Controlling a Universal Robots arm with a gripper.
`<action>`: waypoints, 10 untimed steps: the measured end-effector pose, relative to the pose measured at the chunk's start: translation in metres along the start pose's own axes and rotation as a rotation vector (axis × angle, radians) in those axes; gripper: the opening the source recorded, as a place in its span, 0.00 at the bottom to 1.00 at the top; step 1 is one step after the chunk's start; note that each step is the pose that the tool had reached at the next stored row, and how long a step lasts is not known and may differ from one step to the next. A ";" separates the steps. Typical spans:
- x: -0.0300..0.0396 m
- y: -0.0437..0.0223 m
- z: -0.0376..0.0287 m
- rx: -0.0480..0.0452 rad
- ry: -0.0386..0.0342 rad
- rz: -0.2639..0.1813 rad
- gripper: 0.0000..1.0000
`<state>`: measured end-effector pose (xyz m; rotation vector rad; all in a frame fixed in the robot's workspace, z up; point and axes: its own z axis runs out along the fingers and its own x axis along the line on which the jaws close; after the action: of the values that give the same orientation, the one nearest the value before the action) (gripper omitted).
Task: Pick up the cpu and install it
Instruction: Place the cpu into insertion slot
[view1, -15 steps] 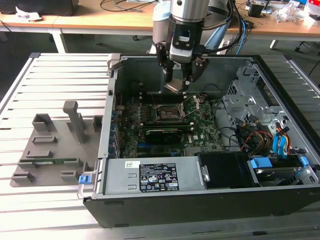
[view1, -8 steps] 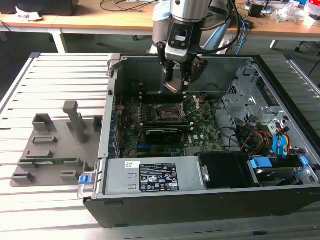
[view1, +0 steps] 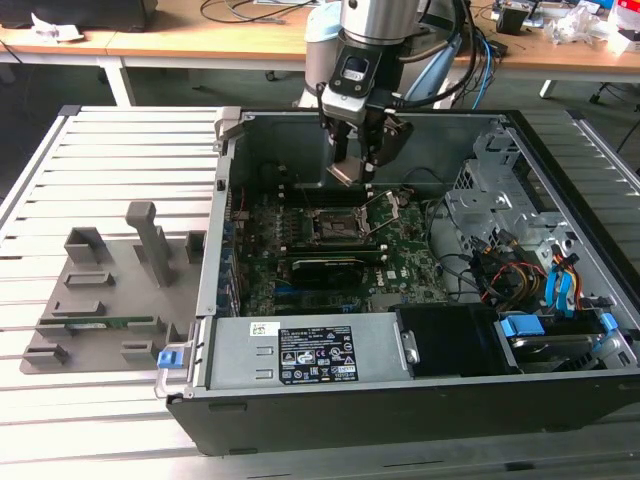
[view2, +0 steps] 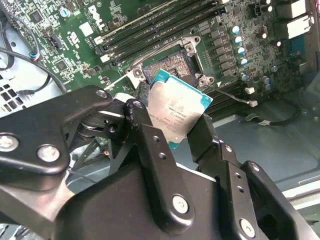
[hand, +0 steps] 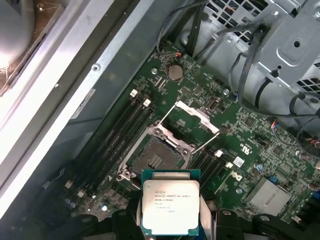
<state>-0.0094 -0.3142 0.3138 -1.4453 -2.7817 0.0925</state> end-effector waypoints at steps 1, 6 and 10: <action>0.0000 0.0000 0.0000 0.0002 0.0003 0.006 0.55; 0.0000 0.0000 0.0000 0.0018 0.0030 0.063 0.55; 0.0000 0.0000 0.0000 0.0026 0.0048 0.097 0.55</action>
<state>-0.0094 -0.3142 0.3138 -1.5776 -2.7058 0.0929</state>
